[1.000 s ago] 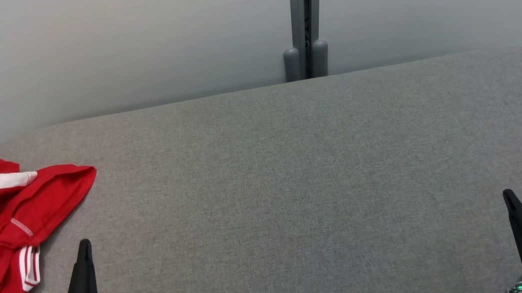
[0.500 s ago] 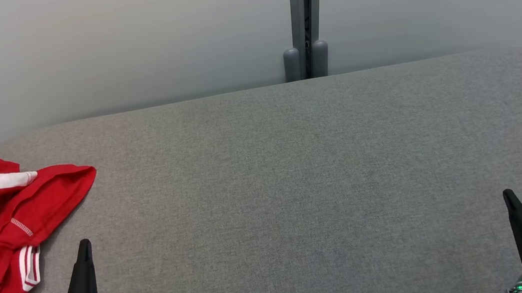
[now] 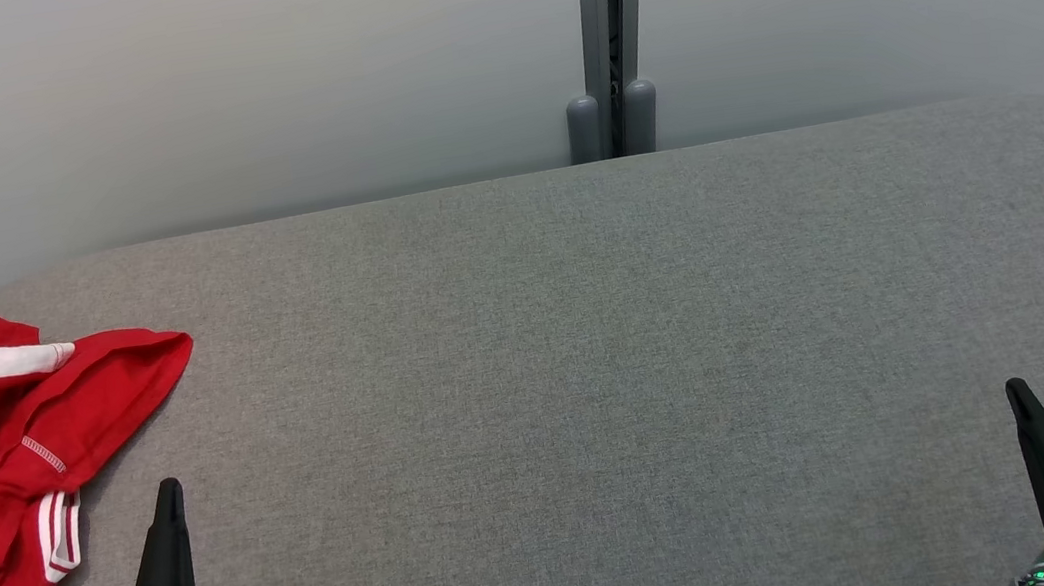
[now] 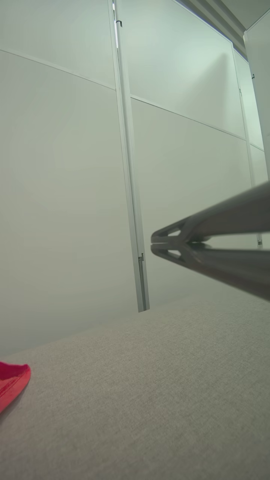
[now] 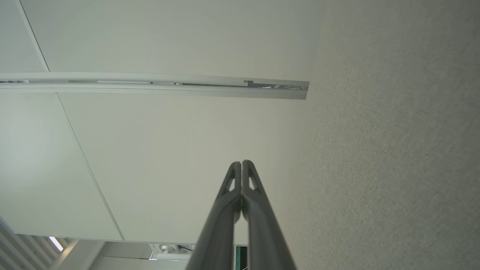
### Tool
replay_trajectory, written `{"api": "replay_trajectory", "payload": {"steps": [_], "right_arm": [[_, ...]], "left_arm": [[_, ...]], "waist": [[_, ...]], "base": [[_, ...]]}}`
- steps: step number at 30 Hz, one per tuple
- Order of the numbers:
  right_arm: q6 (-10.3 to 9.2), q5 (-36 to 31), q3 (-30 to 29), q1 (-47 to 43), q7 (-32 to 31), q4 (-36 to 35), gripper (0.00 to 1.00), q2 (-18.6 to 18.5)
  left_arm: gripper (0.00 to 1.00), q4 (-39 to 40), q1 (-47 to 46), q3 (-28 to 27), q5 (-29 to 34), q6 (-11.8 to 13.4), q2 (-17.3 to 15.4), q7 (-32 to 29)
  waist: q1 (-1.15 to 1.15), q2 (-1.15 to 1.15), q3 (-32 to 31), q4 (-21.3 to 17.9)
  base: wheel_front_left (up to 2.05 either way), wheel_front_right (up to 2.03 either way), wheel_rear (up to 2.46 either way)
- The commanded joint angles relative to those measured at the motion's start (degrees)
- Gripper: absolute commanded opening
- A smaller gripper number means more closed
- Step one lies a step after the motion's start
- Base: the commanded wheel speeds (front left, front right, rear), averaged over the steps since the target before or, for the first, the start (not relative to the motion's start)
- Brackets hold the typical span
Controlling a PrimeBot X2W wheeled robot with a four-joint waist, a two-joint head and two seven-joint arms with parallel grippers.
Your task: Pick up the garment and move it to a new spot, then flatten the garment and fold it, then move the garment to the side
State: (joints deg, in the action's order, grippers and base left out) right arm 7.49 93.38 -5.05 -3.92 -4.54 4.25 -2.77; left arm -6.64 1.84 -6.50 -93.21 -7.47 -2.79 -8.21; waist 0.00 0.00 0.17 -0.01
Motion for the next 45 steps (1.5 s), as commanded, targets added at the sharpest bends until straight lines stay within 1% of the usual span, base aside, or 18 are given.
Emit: {"api": "replay_trajectory", "payload": {"steps": [1,45], "right_arm": [[0.0,-0.06,-0.11,0.57,-0.04,-0.31,0.0,-0.34],[0.0,-0.06,-0.11,0.57,-0.04,-0.31,0.0,-0.34]], "left_arm": [[0.0,0.12,-1.31,-0.2,0.12,-0.22,-0.23,0.02],[0.0,0.12,-1.31,-0.2,0.13,-0.21,-0.23,0.02]], "waist": [[0.0,0.0,0.0,0.0],[0.0,0.0,0.0,0.0]], "base": [[0.0,0.0,0.0],[0.0,0.0,0.0]]}}
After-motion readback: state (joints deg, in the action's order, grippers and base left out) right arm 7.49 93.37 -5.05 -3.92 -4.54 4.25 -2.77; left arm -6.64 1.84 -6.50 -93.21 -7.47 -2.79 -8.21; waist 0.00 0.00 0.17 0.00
